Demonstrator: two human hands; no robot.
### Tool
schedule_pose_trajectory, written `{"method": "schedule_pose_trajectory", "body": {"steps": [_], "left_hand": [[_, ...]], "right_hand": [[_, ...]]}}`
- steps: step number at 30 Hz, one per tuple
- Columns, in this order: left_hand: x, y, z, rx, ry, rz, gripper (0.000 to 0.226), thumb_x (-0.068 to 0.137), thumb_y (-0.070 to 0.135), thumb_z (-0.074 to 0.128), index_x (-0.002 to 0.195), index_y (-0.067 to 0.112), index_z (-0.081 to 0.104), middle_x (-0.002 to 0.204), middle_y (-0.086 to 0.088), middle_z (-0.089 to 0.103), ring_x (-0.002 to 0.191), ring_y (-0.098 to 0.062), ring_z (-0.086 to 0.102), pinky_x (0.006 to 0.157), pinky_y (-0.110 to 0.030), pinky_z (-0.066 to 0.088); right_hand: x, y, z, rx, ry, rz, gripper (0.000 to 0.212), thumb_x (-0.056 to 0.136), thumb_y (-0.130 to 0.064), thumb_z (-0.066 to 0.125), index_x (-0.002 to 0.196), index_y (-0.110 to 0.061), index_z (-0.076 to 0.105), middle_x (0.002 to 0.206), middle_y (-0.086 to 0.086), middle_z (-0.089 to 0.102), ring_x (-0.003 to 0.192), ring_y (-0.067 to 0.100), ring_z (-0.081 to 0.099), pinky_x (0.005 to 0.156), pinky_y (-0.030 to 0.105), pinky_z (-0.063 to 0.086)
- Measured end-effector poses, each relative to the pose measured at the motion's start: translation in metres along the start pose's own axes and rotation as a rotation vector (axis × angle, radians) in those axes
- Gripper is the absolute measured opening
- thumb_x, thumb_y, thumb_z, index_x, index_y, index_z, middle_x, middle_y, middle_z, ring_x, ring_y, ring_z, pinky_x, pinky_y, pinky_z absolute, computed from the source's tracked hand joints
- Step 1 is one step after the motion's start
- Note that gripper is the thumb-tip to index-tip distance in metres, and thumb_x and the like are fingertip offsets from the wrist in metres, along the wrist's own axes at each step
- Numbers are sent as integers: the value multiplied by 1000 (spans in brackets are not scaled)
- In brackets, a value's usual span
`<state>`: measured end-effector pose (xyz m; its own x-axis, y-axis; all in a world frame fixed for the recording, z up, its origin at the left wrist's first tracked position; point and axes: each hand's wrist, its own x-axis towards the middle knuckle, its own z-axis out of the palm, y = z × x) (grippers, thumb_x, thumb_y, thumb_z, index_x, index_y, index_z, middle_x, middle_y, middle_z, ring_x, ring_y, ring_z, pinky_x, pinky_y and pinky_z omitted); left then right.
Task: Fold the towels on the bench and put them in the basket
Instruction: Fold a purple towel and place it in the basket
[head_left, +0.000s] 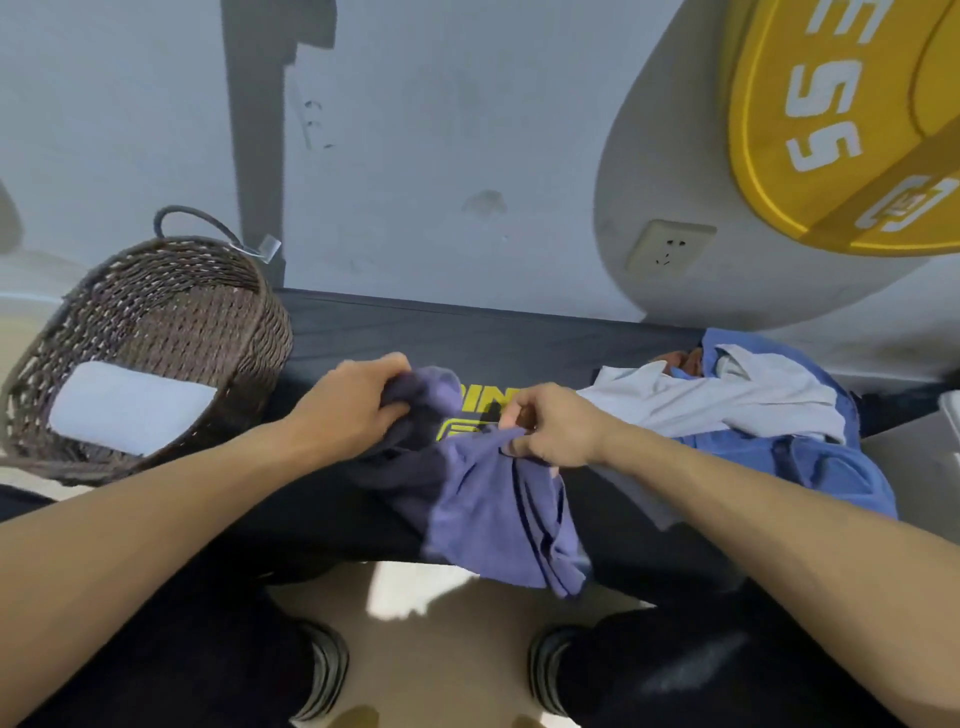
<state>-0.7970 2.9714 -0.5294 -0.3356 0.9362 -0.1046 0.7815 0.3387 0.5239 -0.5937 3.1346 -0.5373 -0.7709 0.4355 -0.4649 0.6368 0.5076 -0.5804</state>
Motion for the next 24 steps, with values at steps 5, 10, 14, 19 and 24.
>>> {"method": "schedule_pose_trajectory", "body": {"steps": [5,10,14,19,24], "left_hand": [[10,-23,-25,-16,138,-179,37,84,20,73,104,6,46,84,-17,62,82,-37,60,66,-37,37],[-4,-37,-11,389,-204,-338,57,87,37,66,124,5,38,105,-12,57,104,-39,61,75,-36,45],[-6,-33,10,533,-133,-141,76,84,51,61,143,13,30,135,-13,42,120,-34,52,92,-44,47],[-2,-23,35,290,-256,184,84,85,44,64,155,20,23,159,-9,26,145,-24,30,116,-35,31],[0,-32,48,323,-430,87,74,90,44,59,154,26,26,157,-4,27,139,-27,33,111,-40,35]], "right_hand": [[15,-33,-36,258,200,-147,11,76,-18,77,81,-24,70,68,-12,66,60,0,57,63,16,47],[22,-22,-40,274,-104,-58,31,75,-11,85,102,-13,70,94,6,70,81,17,64,86,38,55],[31,0,-38,-170,-25,2,54,70,-33,86,118,-22,63,116,1,66,108,24,62,94,37,51],[27,30,-41,-559,-143,170,67,73,-35,81,131,-21,52,120,10,53,110,31,55,89,32,48],[12,44,-54,-608,-277,186,14,78,-18,70,89,-26,69,82,-5,62,79,18,56,58,20,41]]}}
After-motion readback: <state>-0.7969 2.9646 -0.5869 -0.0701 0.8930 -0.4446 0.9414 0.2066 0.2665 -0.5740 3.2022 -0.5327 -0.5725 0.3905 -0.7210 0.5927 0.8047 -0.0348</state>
